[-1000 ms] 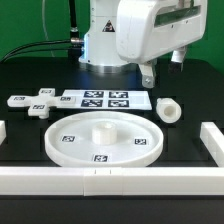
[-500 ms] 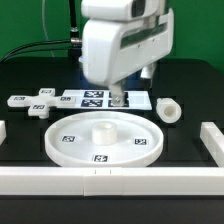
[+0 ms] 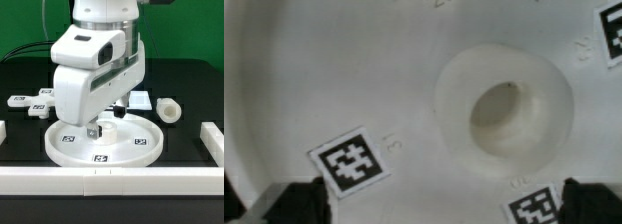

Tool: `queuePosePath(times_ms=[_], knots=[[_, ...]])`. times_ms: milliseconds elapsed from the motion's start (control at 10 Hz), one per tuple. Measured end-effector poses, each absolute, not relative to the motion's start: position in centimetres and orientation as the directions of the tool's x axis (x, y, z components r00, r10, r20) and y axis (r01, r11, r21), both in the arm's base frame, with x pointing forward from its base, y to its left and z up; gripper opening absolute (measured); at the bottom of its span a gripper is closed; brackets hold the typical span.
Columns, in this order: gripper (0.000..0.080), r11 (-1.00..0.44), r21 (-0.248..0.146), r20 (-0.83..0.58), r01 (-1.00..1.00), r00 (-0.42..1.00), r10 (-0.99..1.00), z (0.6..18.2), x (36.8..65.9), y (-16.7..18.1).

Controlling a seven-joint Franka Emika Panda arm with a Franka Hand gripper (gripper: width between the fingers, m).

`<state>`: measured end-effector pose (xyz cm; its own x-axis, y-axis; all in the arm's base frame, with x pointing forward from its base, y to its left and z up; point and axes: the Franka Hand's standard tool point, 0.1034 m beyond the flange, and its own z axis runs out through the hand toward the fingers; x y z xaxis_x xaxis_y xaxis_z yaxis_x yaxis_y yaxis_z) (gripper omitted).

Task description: Assemble round table

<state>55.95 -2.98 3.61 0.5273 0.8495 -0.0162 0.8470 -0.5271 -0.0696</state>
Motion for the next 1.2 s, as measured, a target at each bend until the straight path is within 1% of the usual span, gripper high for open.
queuePosePath(times_ms=[200, 300, 700, 900, 1200], knots=[[0.0650, -0.532, -0.083, -0.026, 0.842, 0.532, 0.846, 2.8, 55.3, -3.4], [0.0650, -0.535, -0.082, -0.026, 0.841, 0.535, 0.844, 2.6, 55.3, -3.5], [0.0650, -0.535, -0.082, -0.026, 0.841, 0.535, 0.845, 2.7, 55.3, -3.5], [0.0650, -0.536, -0.080, -0.027, 0.840, 0.536, 0.844, 2.7, 54.7, -3.4], [0.0650, -0.533, -0.076, -0.025, 0.843, 0.532, 0.846, 3.2, 54.7, -3.4]])
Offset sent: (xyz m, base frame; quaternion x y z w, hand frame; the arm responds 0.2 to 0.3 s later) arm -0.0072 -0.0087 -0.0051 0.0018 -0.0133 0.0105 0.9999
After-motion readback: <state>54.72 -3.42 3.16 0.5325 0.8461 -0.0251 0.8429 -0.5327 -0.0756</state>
